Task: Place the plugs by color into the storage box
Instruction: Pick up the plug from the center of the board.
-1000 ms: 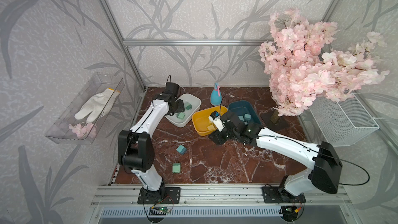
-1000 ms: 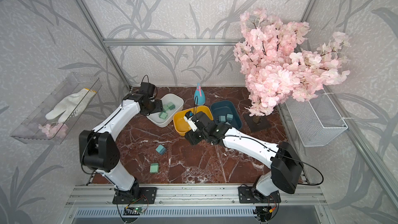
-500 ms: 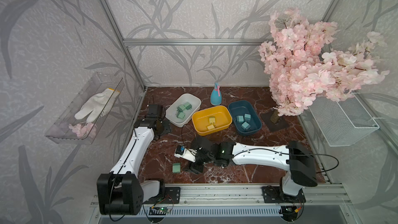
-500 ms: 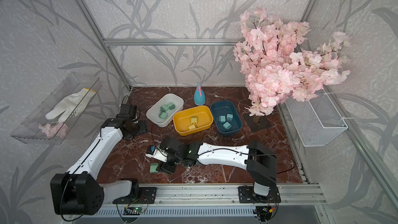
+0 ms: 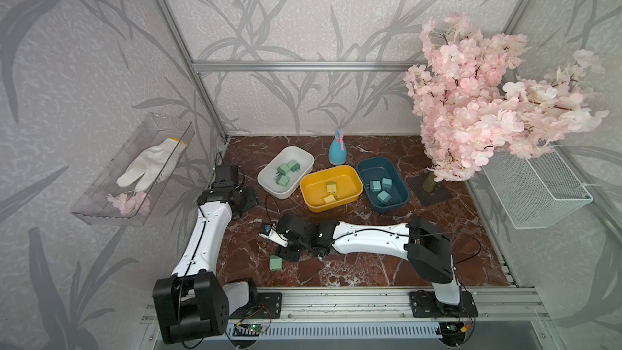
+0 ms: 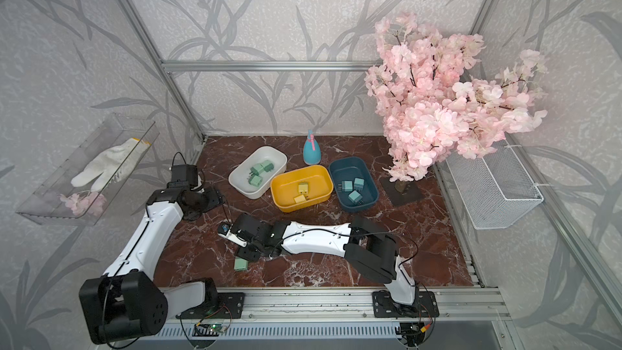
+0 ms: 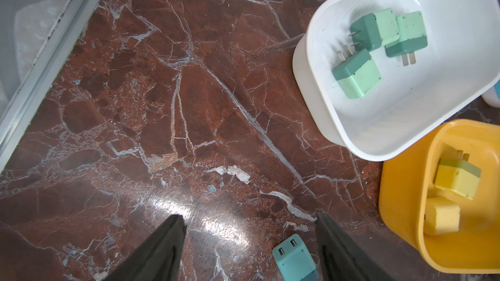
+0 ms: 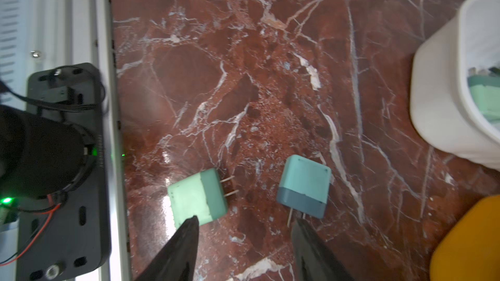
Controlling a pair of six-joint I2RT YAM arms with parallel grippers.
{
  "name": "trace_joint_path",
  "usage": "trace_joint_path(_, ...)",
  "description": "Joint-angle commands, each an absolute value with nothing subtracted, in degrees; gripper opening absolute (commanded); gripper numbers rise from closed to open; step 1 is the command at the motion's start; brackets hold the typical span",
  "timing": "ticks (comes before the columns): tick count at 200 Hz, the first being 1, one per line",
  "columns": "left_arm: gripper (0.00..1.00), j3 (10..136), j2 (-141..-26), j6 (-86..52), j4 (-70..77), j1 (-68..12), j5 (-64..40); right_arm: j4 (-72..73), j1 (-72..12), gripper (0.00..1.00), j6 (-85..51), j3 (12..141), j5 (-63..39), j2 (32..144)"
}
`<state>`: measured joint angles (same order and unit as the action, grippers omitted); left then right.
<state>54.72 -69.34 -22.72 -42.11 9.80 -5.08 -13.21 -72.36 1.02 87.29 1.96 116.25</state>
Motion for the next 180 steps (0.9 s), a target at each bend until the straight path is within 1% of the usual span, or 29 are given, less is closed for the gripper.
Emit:
trace_joint_path(1,0.79,54.3,-69.4,-23.6,-41.0,11.0,-7.8,-12.6,-70.5,0.6,-3.9,89.3,5.8,117.9)
trace_joint_path(53,0.78,54.3,-70.4,-23.7,-40.5,11.4,-10.1,-17.3,-69.5,0.62,-4.5,95.7,4.3,123.7)
trace_joint_path(78,0.78,54.2,-70.0,-23.7,-40.2,11.8,-9.8,-19.0,-69.2,0.64,-5.7,97.7,5.3,125.5)
trace_joint_path(126,0.78,54.3,-70.8,-23.7,-39.8,12.2,-10.9,-20.3,-68.1,0.63,-8.6,99.5,1.6,128.2)
trace_joint_path(180,0.78,54.4,-70.6,-23.9,-39.9,12.7,-10.4,-23.1,-67.8,0.63,-8.9,104.1,2.2,132.9)
